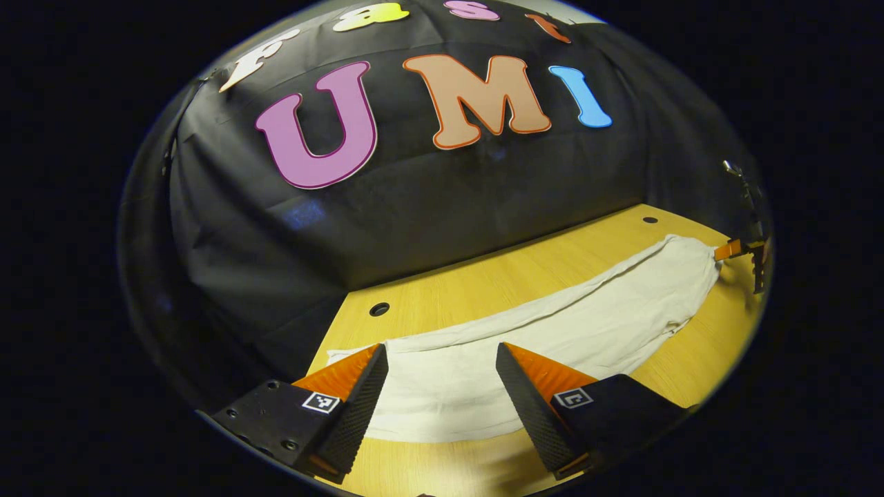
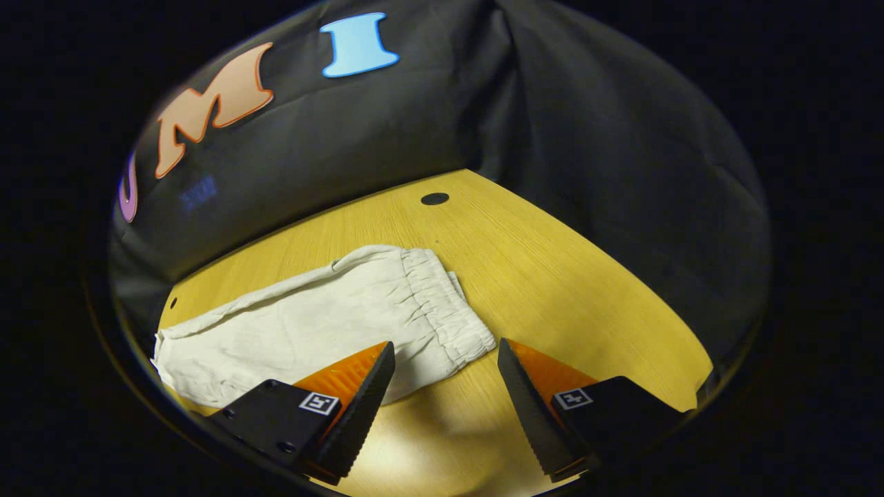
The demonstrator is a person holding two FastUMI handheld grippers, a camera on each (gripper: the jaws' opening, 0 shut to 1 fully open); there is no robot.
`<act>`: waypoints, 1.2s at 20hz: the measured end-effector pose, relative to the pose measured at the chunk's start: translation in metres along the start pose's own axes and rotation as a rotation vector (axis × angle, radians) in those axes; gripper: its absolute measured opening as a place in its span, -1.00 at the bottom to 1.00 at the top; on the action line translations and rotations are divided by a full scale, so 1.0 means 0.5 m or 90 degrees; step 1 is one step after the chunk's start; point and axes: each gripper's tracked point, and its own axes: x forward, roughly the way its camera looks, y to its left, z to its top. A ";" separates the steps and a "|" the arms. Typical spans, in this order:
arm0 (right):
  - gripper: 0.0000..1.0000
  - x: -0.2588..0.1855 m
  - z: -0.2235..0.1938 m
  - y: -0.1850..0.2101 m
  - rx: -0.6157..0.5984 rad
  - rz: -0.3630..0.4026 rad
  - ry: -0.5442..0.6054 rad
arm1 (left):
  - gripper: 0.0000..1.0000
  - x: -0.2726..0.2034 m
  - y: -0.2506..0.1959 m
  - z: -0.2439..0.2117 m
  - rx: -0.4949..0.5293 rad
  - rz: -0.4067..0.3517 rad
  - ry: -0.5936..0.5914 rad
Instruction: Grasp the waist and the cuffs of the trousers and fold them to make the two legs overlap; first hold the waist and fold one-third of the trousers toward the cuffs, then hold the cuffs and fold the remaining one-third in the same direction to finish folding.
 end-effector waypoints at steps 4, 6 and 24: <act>0.86 0.020 -0.028 -0.001 0.049 -0.002 0.041 | 0.92 -0.015 -0.007 0.000 0.002 0.005 0.004; 0.84 0.029 -0.017 0.009 0.069 0.013 0.036 | 0.92 -0.021 -0.010 0.000 -0.002 0.008 0.006; -0.82 -0.039 0.060 0.034 0.028 0.055 -0.006 | 0.92 -0.070 -0.006 -0.009 -0.064 0.046 0.006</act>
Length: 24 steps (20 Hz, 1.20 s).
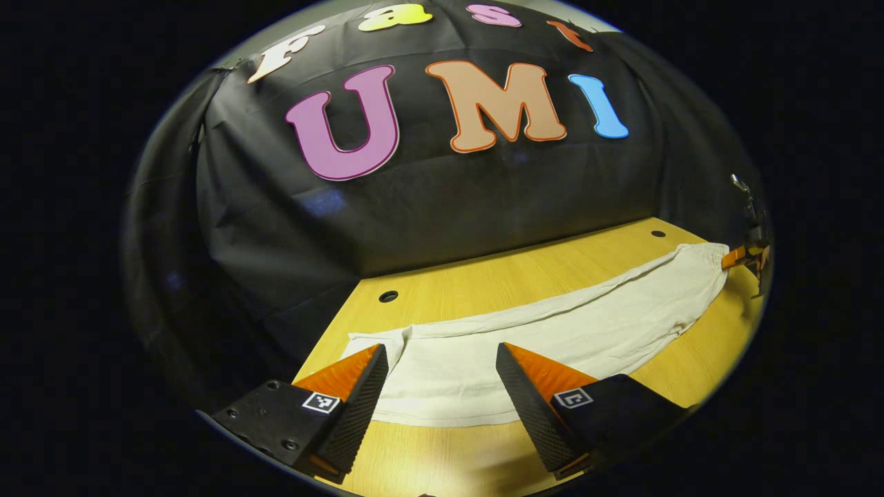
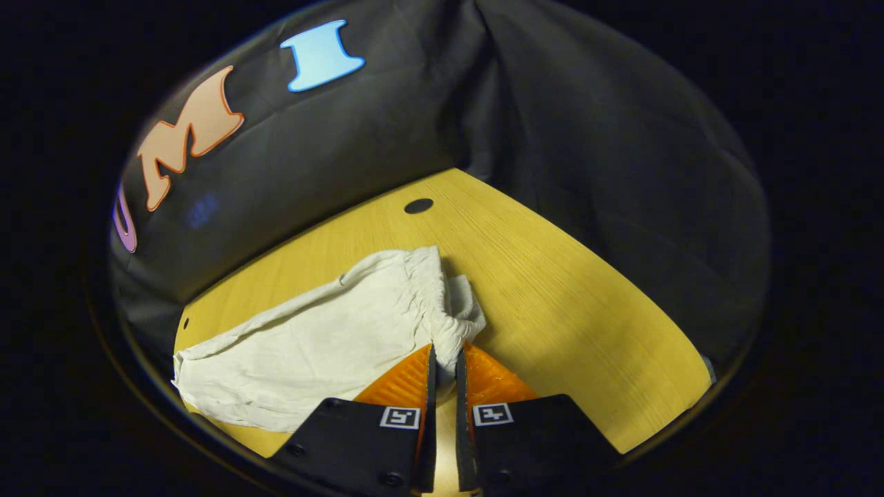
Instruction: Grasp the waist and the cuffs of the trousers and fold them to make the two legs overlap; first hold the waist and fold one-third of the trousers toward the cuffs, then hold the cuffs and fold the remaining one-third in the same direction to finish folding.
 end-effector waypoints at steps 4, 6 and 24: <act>-0.72 -0.094 0.079 0.063 0.004 0.046 -0.052 | 0.92 0.011 0.044 0.005 0.002 -0.001 -0.006; -0.72 -0.143 0.095 0.107 -0.007 0.068 -0.073 | 0.92 0.014 0.070 0.010 -0.005 -0.001 -0.013; -0.82 -0.289 -0.018 0.572 -0.158 0.229 -0.088 | 0.92 0.022 0.308 -0.101 -0.062 0.025 0.015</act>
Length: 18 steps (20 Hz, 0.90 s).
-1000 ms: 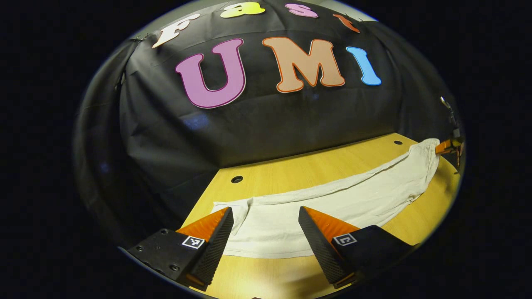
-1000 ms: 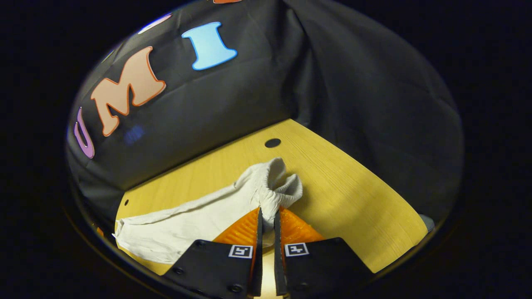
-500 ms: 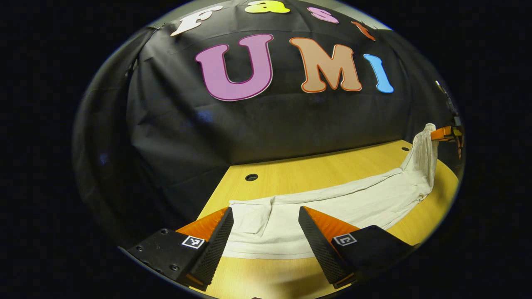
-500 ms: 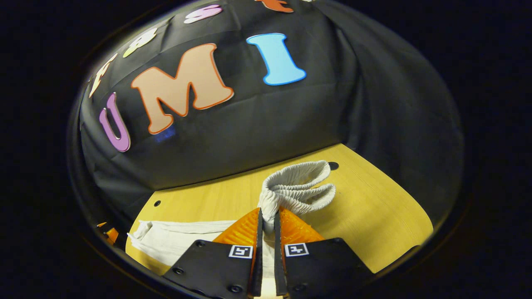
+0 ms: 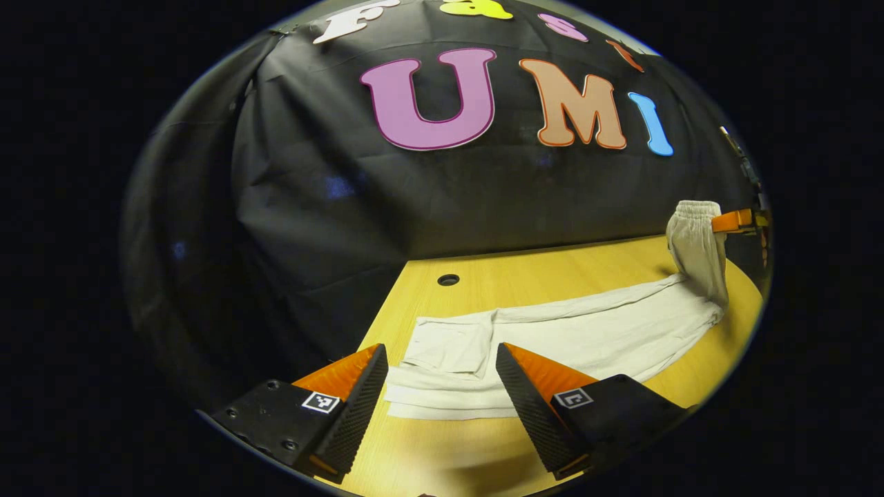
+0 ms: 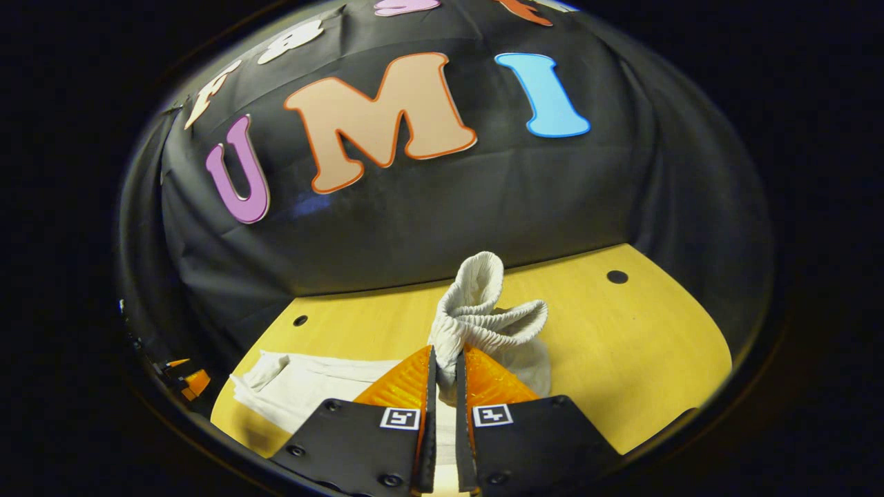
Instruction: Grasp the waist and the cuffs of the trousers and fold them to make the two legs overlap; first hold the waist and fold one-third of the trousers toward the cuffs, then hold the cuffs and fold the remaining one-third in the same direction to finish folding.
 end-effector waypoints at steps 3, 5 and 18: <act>-0.72 0.019 -0.054 0.054 -0.056 0.026 0.021 | 0.92 -0.001 0.031 -0.021 0.003 0.004 0.012; -0.72 0.045 -0.090 0.087 -0.093 0.044 0.041 | 0.92 0.001 0.049 -0.034 -0.002 0.005 0.020; 0.94 0.073 -0.219 0.121 -0.259 0.079 0.167 | 0.94 0.112 0.115 -0.154 -0.112 -0.027 0.094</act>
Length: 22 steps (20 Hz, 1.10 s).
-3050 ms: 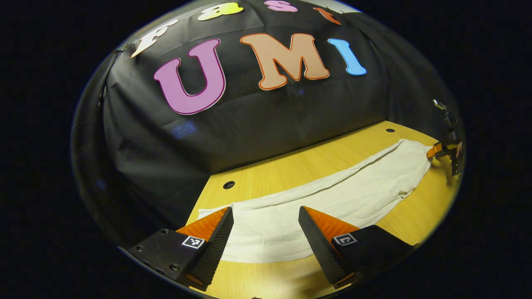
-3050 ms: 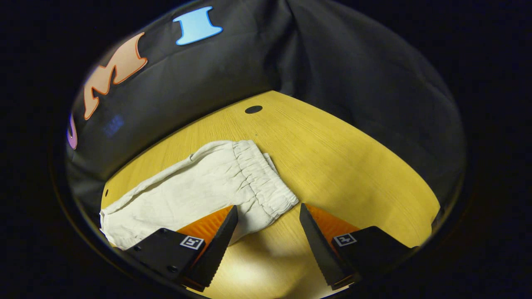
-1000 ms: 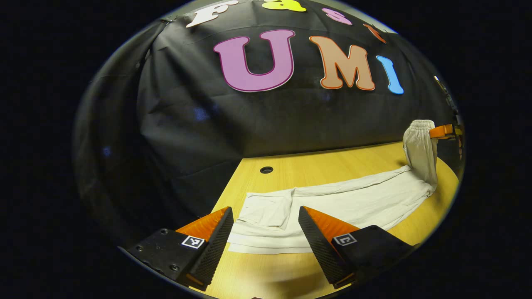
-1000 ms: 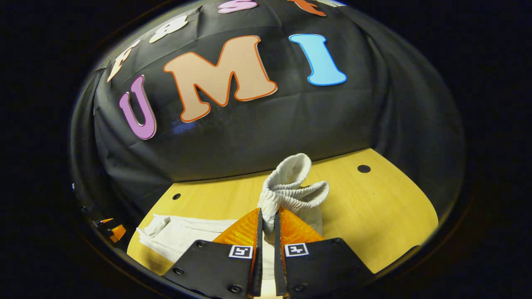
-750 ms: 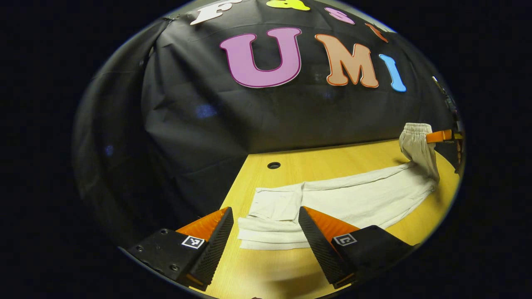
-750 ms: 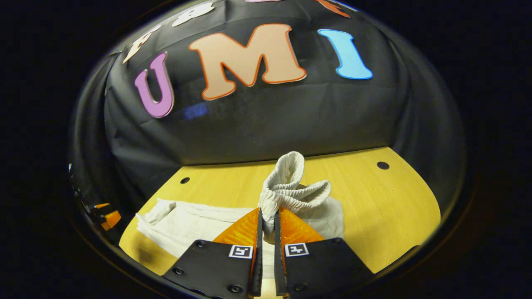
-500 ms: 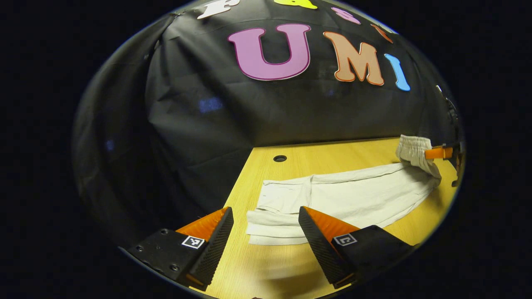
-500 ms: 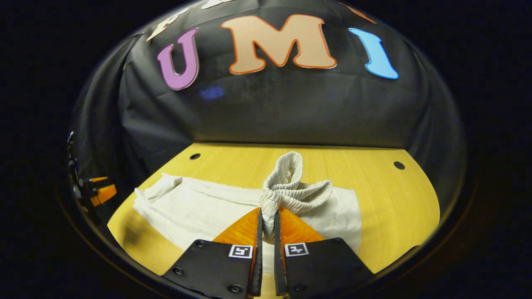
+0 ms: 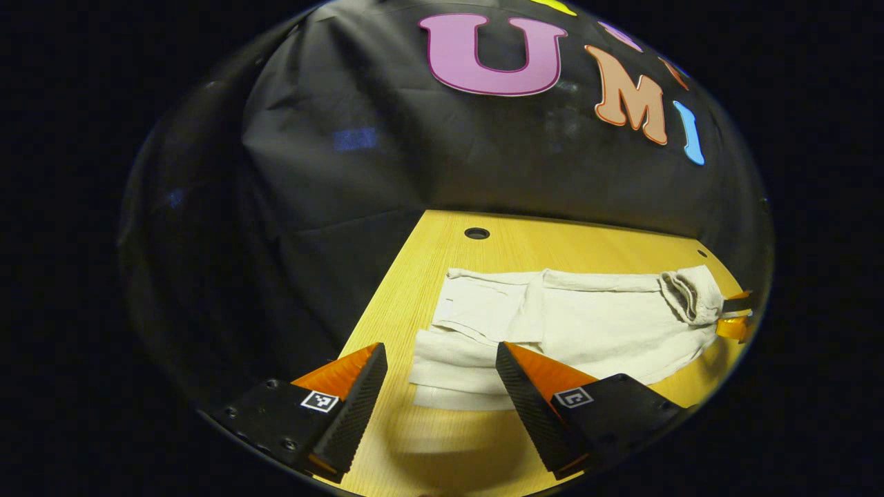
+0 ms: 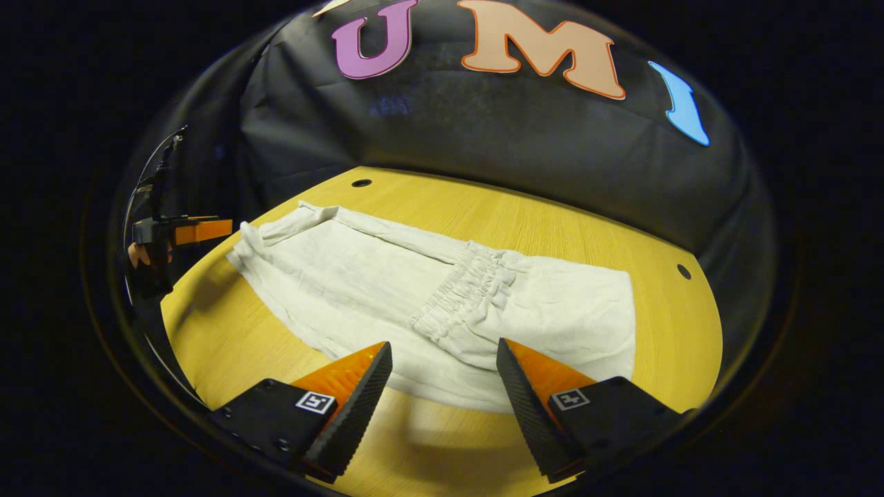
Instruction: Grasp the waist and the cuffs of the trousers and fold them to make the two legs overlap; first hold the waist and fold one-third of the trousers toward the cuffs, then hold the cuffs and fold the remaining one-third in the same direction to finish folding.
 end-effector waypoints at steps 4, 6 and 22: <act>0.96 -0.022 -0.008 -0.002 0.000 -0.025 0.003 | 0.96 0.075 0.000 -0.023 -0.035 -0.023 0.036; 0.96 -0.028 -0.011 -0.002 0.000 -0.034 0.006 | 0.94 0.098 -0.005 -0.040 -0.032 -0.028 0.059; 0.96 -0.086 -0.007 -0.055 0.034 -0.062 -0.013 | -0.92 0.133 -0.061 -0.060 -0.027 -0.036 0.102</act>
